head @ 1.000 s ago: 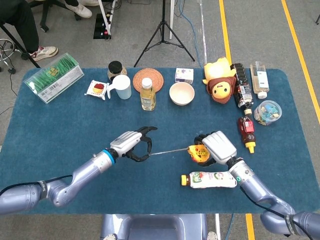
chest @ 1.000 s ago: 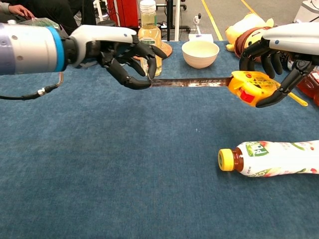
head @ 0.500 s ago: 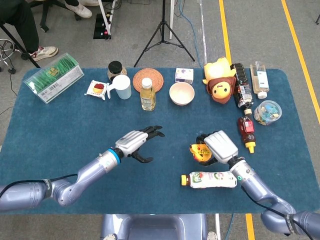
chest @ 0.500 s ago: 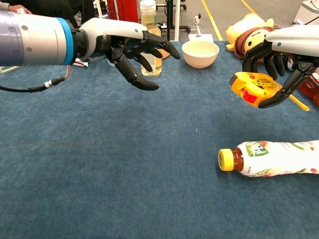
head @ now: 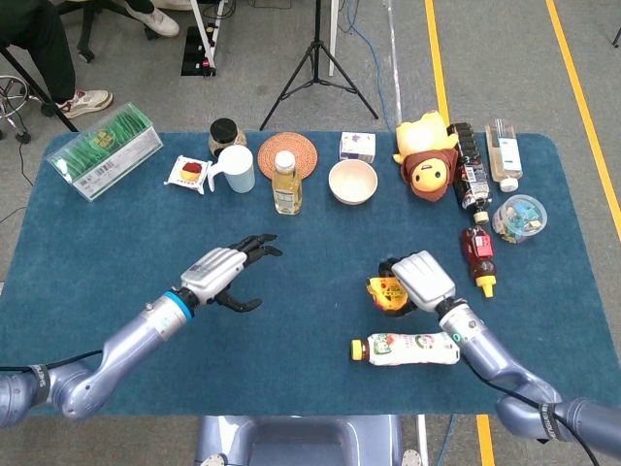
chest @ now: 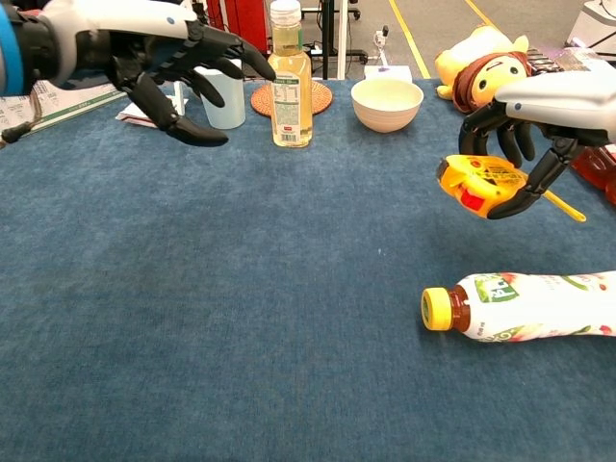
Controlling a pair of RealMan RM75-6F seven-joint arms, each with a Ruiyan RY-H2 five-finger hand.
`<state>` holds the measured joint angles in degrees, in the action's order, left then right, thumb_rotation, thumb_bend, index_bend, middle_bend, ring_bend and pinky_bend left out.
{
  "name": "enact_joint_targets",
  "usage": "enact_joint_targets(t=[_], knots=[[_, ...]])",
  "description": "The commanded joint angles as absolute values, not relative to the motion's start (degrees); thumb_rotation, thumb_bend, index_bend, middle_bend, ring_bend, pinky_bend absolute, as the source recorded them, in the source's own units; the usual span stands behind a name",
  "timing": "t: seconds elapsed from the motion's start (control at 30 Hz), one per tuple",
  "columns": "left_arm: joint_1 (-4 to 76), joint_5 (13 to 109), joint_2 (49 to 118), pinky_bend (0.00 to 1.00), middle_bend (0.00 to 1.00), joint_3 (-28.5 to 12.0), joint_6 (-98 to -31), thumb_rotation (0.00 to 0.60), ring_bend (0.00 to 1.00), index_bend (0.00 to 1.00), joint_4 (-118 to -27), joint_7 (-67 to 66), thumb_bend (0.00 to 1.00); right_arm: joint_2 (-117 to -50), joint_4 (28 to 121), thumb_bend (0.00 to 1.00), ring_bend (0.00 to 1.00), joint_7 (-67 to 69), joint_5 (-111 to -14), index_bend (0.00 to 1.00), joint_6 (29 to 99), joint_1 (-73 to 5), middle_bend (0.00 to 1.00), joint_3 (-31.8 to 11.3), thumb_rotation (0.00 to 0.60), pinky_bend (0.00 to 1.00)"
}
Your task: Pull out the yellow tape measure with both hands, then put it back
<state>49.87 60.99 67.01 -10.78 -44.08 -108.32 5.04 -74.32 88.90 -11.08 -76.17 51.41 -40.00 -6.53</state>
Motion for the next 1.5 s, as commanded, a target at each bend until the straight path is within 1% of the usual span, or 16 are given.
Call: enact_joint_targets(t=[0.03,0.33,0.43,0.57,0.67,0.83,0.93,1.0,1.13,1.17,1.23,1.3,1.33,1.37,1.43,1.5], knots=[[48.7,62.2,65.7,0.14,0.04,-10.2,-45.1,0.6,0.0,0.13,-109.3,5.2,0.28,-75.4,87.2,0.06,0.53,-11.4,-75.0,0.57,50.3,-40.6,0.59,-6.7,0.479,0.49],[44.8,66.5,61.7,0.14,0.04,-8.8,-48.2,0.6,0.0,0.13,-111.9,6.8,0.28,-78.7,80.9,0.05,0.48,-12.2,-71.5,0.49,46.8,-42.2,0.54,-6.9,0.475,0.42],[44.1,67.3,61.1,0.14,0.04,-8.6,-48.6,0.6,0.0,0.13,-112.1,7.3,0.28,-79.4,79.5,0.06,0.42,-12.6,-70.6,0.42,46.2,-42.4,0.48,-6.8,0.475,0.39],[43.1,68.5,60.4,0.14,0.04,-8.1,-49.1,0.6,0.0,0.13,-112.2,7.9,0.28,-80.1,78.3,0.05,0.29,-13.7,-69.7,0.26,45.6,-42.7,0.36,-6.7,0.472,0.3],[42.4,69.1,60.1,0.14,0.04,-7.9,-49.4,0.6,0.0,0.13,-112.1,8.5,0.28,-80.3,78.1,0.04,0.23,-15.4,-68.7,0.16,45.8,-42.8,0.29,-6.6,0.471,0.25],[41.8,69.9,59.7,0.14,0.04,-7.9,-49.6,0.6,0.0,0.13,-111.6,9.3,0.28,-79.6,79.5,0.04,0.21,-17.3,-67.4,0.11,46.3,-42.8,0.24,-6.7,0.473,0.24],[41.5,70.2,59.5,0.14,0.04,-7.8,-49.6,0.6,0.0,0.13,-111.6,9.7,0.28,-78.6,81.0,0.04,0.23,-17.9,-67.3,0.14,47.1,-42.6,0.27,-6.8,0.474,0.27],[41.0,70.3,59.2,0.14,0.04,-7.5,-49.7,0.6,0.0,0.15,-111.6,9.7,0.28,-77.9,82.2,0.04,0.28,-17.9,-67.8,0.21,48.9,-42.0,0.32,-7.1,0.477,0.32],[39.4,69.5,58.3,0.17,0.05,-6.8,-50.9,0.6,0.0,0.38,-112.0,9.4,0.28,-76.5,84.5,0.05,0.4,-15.8,-69.4,0.36,54.7,-39.9,0.4,-8.5,0.472,0.42],[38.9,69.1,58.2,0.18,0.07,-6.7,-51.7,0.6,0.0,0.41,-112.0,9.1,0.28,-76.2,84.7,0.06,0.44,-15.2,-70.2,0.4,56.2,-39.3,0.43,-8.7,0.471,0.44],[37.3,68.8,58.4,0.19,0.09,-6.0,-54.5,0.6,0.0,0.42,-111.6,6.6,0.28,-75.6,85.1,0.07,0.49,-13.7,-71.5,0.45,58.8,-38.0,0.48,-8.8,0.473,0.48],[36.0,68.7,58.6,0.2,0.11,-5.2,-56.9,0.6,0.0,0.43,-111.2,3.8,0.28,-75.0,85.5,0.1,0.53,-12.7,-72.3,0.5,60.5,-37.1,0.54,-8.8,0.477,0.54],[33.7,68.6,58.5,0.21,0.13,-3.9,-60.8,0.6,0.01,0.44,-110.7,0.3,0.28,-74.6,85.3,0.11,0.54,-12.6,-73.1,0.52,63.4,-35.6,0.55,-8.7,0.479,0.55],[32.6,68.9,58.9,0.21,0.14,-3.5,-62.9,0.6,0.02,0.45,-111.1,-1.2,0.28,-74.7,85.3,0.12,0.55,-12.5,-73.9,0.54,64.6,-35.0,0.57,-8.4,0.479,0.57],[30.1,68.8,60.0,0.22,0.17,-2.8,-67.3,0.6,0.05,0.46,-111.4,-4.0,0.28,-75.1,84.6,0.13,0.57,-12.0,-75.0,0.56,66.9,-33.6,0.59,-8.0,0.476,0.57],[28.4,68.8,60.5,0.23,0.19,-2.4,-70.1,0.6,0.07,0.48,-111.1,-5.8,0.28,-75.2,84.2,0.13,0.59,-11.2,-75.3,0.58,68.2,-32.7,0.61,-7.8,0.474,0.58]])
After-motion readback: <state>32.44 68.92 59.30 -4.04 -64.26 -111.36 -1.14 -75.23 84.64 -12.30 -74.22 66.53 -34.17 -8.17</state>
